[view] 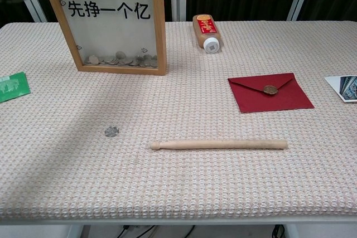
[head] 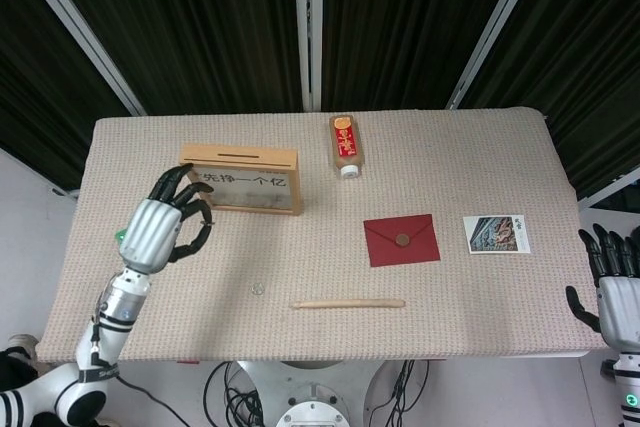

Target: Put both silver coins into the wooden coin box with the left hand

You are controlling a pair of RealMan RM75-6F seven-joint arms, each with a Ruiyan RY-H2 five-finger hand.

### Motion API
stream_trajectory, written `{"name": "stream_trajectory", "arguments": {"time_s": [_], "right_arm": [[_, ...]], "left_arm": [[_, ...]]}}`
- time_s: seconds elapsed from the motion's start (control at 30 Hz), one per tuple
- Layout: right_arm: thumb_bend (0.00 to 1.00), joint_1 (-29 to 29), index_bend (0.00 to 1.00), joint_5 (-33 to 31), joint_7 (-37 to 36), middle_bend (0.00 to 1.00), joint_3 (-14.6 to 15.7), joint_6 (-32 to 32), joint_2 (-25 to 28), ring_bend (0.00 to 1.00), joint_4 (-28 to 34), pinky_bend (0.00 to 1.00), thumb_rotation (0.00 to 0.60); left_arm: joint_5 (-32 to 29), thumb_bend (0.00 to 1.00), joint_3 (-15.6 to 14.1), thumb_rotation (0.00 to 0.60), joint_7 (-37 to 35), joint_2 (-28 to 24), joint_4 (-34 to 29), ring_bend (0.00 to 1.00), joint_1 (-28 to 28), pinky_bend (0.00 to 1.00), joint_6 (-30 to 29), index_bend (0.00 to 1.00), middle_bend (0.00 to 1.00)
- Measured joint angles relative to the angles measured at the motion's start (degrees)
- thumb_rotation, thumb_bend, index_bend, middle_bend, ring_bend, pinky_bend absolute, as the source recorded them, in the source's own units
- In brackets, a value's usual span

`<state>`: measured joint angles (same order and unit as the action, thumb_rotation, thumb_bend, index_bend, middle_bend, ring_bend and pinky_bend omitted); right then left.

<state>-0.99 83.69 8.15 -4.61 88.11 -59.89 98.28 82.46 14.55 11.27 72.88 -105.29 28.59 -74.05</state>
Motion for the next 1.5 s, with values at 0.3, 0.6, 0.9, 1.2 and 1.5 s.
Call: {"name": "stream_trajectory", "arguments": {"time_s": [0.3,0.6,0.9,1.2,1.5], "right_arm": [[0.31,0.23,0.00,-0.35,-0.79,0.00,-0.18,0.16,0.19,0.00,-0.18,0.00,0.600],[0.31,0.06,0.00,-1.00,-0.94,0.00,-0.42,-0.28,-0.06,0.00,-0.34,0.00,0.600],[0.31,0.05,0.00,-1.98,-1.37,0.00,-0.70,-0.64,-0.27,0.00,-1.14,0.00,0.600],[0.31,-0.07,0.00,-2.34,-1.66,0.00,-0.78,-1.08,-0.26,0.00,-1.47,0.00,0.600],[0.31,-0.07,0.00,-2.08,-1.76,0.00,-0.49,-1.28,-0.50,0.00,-1.62,0.00,0.600]], "left_arm": [[-16.87,0.43,9.34,0.600,1.99,-3.39,-2.80,0.12,8.21,0.17,8.77,0.62,0.30],[-40.73,0.43,12.86,0.600,5.70,-3.39,3.53,0.13,18.78,0.17,18.92,0.62,0.31],[-52.19,0.43,12.11,0.600,8.87,-1.77,10.49,0.13,25.74,0.16,21.50,0.62,0.30],[-55.30,0.43,9.60,0.600,8.99,-1.60,11.04,0.13,27.37,0.13,21.74,0.62,0.30],[-56.47,0.43,8.69,0.600,7.41,-1.44,11.44,0.13,28.18,0.11,22.28,0.62,0.30]]}}
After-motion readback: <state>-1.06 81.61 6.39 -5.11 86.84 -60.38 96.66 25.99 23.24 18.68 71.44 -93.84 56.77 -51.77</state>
